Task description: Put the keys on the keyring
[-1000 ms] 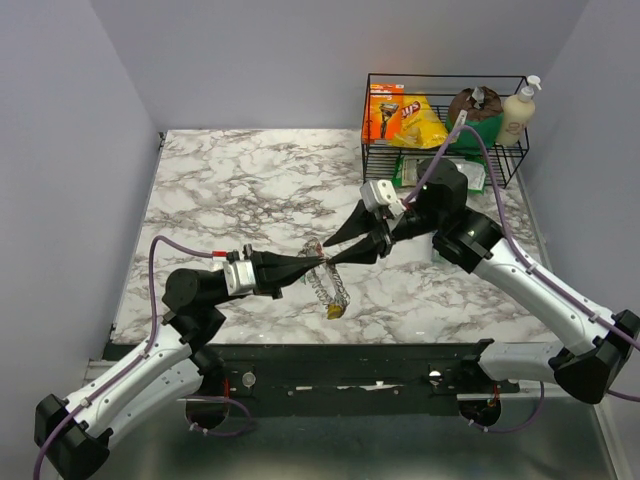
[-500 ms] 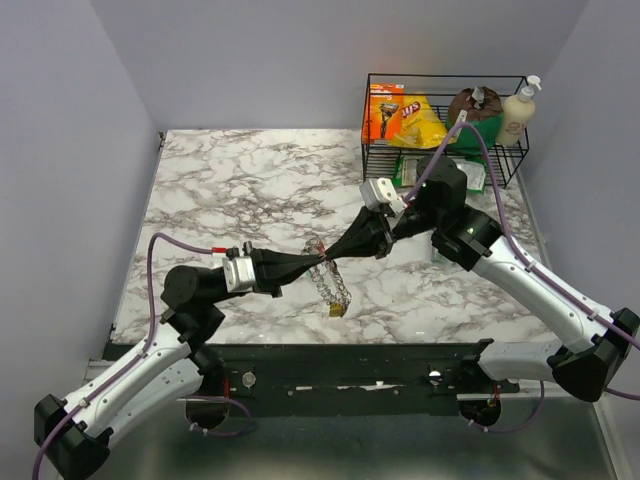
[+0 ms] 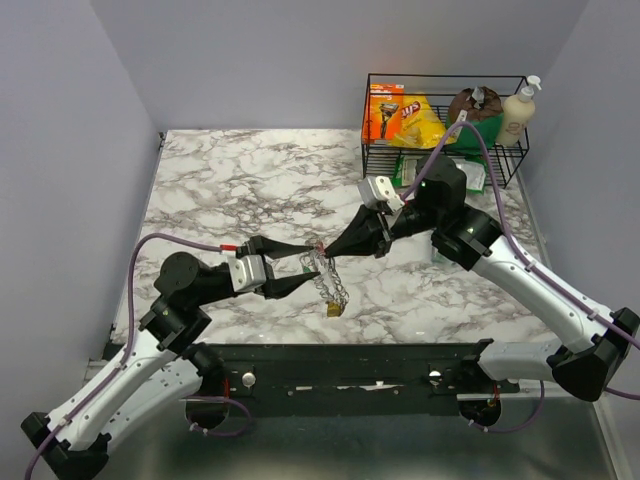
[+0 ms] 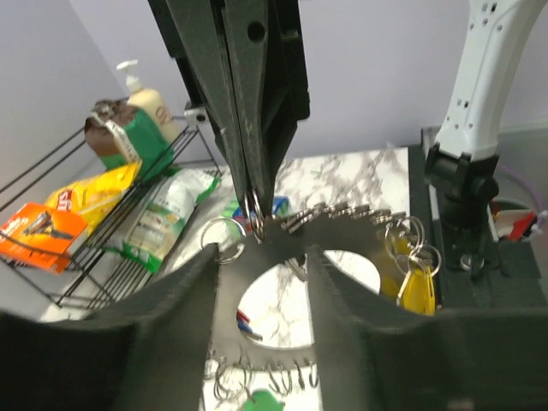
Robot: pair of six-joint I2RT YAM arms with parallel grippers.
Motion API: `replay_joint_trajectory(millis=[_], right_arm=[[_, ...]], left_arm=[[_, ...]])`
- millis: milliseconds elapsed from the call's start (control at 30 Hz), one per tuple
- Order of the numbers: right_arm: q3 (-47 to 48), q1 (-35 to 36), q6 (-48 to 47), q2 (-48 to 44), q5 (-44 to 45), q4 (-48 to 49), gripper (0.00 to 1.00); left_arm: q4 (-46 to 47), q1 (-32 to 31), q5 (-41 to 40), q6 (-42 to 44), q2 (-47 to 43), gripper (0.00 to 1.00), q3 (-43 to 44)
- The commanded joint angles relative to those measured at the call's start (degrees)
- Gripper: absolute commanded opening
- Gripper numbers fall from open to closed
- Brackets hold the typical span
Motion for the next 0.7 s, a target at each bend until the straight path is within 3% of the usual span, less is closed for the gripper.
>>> replay_joint_trajectory(millis=[0, 200, 467, 667], right_arm=[[1.63, 0.44, 0.17, -0.07, 0.88, 0.00, 0.00], [3.03, 0.52, -2.46, 0.98, 3.95, -4.65, 0.01], [7.24, 0.96, -7.21, 3.35, 16.58, -17.12, 0.00], [12.95, 2.02, -7.83, 8.18, 27.84, -30.30, 0.01]], left_arm=[[-12.98, -0.31, -4.42, 4.16, -2.18, 0.62, 3.48], [-23.18, -0.31, -8.37, 6.18, 0.27, 0.68, 10.68], [-41.28, -0.31, -13.74, 5.13, 13.36, 0.68, 26.32], [-44.03, -0.40, -10.41, 5.31, 18.64, 0.68, 28.88]])
